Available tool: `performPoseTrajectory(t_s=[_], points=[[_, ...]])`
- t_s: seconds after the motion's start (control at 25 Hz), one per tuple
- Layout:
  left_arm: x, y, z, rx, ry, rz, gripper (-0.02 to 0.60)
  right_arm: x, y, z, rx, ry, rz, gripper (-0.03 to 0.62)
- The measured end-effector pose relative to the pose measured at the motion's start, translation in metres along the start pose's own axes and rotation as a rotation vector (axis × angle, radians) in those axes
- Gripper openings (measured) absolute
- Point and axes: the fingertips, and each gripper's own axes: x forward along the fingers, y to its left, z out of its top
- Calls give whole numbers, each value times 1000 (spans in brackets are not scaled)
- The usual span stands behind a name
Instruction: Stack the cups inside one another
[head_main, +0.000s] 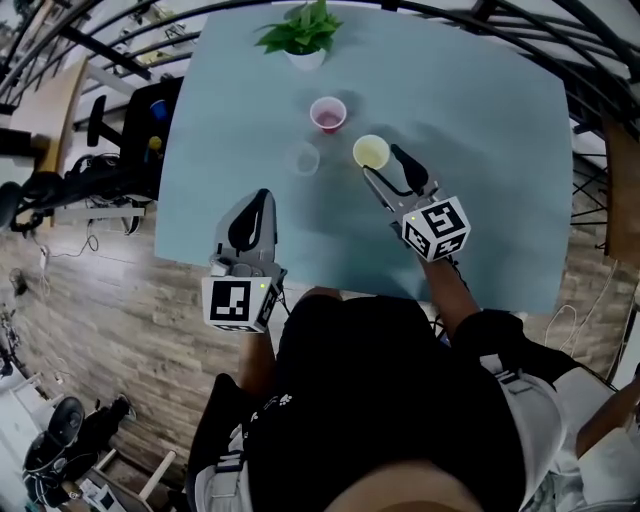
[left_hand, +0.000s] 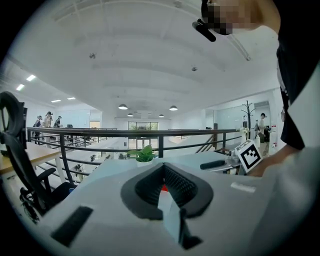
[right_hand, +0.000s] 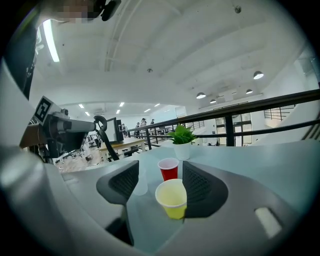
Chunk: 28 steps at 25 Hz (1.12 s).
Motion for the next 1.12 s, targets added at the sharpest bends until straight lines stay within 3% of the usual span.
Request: performPoseTrajectory(t_s=[0.36,0.68,0.92,1.12], points=[[8,22,-13,-10,36,-37,-5,24,-14,-34,-36,110,-81,347],[10,36,-12,-6,41,-55,-5,40,-22,-54,-43,172,-118,377],[6,45,-14,-6,52,-51,-5,46,-24,-62,-72,203,-143,380],[2,51,-17,-6,50,-46,-5,47,-25,-65,-95,221,-152,345]])
